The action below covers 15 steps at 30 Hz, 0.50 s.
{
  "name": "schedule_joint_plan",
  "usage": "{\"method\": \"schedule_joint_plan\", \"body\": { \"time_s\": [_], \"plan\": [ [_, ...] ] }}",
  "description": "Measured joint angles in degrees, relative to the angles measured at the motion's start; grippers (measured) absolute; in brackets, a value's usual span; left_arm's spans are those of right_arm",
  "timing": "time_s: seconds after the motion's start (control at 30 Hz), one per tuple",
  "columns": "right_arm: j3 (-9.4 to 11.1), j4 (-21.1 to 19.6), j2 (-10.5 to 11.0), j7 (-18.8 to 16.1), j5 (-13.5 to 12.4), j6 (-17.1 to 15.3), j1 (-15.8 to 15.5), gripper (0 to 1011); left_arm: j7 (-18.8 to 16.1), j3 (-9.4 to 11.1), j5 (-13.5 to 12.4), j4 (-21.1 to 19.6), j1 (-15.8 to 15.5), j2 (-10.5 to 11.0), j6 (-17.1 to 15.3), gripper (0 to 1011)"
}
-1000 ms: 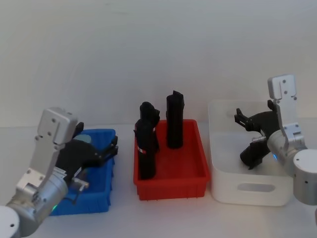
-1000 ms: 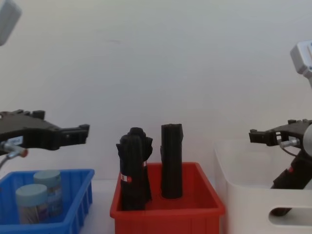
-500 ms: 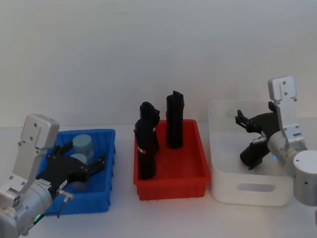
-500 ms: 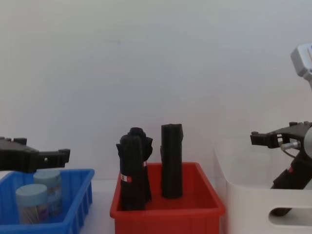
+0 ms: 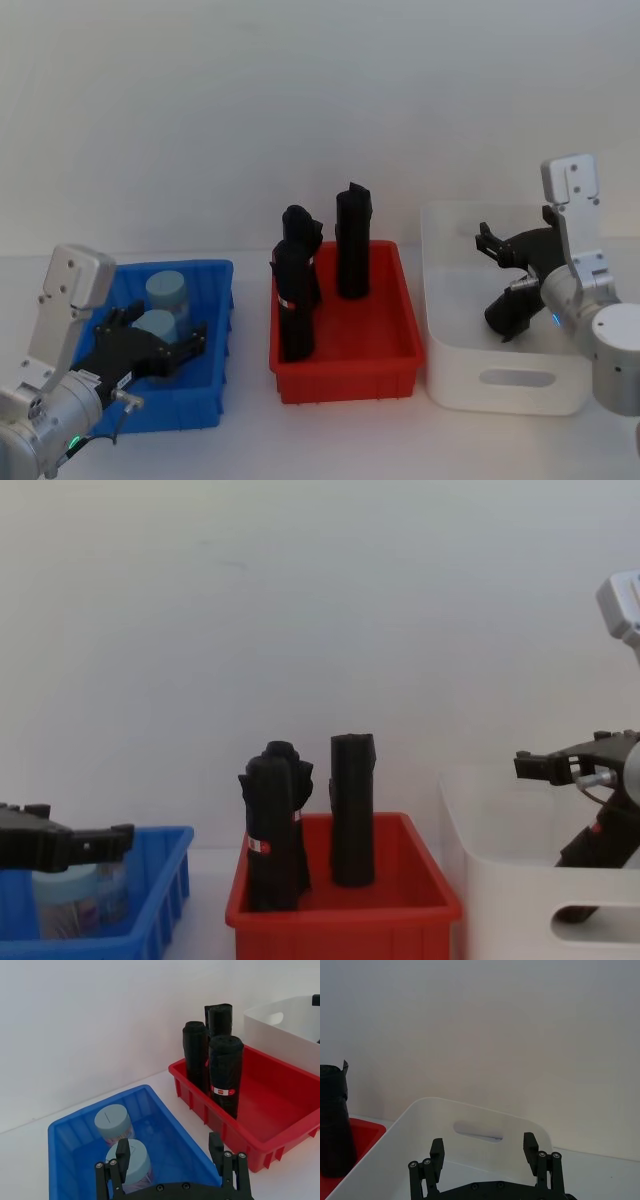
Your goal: Pick the cotton swabs from the blue box and place them into the white box.
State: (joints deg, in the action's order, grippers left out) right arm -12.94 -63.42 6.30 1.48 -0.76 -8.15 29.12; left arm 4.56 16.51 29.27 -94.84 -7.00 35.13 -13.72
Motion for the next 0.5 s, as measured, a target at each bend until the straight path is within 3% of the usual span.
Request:
{"method": "schedule_joint_plan", "body": {
  "time_s": [0.5],
  "plan": [
    [0.00,0.04,0.00,0.01,0.00,0.00,0.00,1002,2.17,0.22,-3.34,5.64,-1.99,-1.44,2.87,999]
  ]
}}
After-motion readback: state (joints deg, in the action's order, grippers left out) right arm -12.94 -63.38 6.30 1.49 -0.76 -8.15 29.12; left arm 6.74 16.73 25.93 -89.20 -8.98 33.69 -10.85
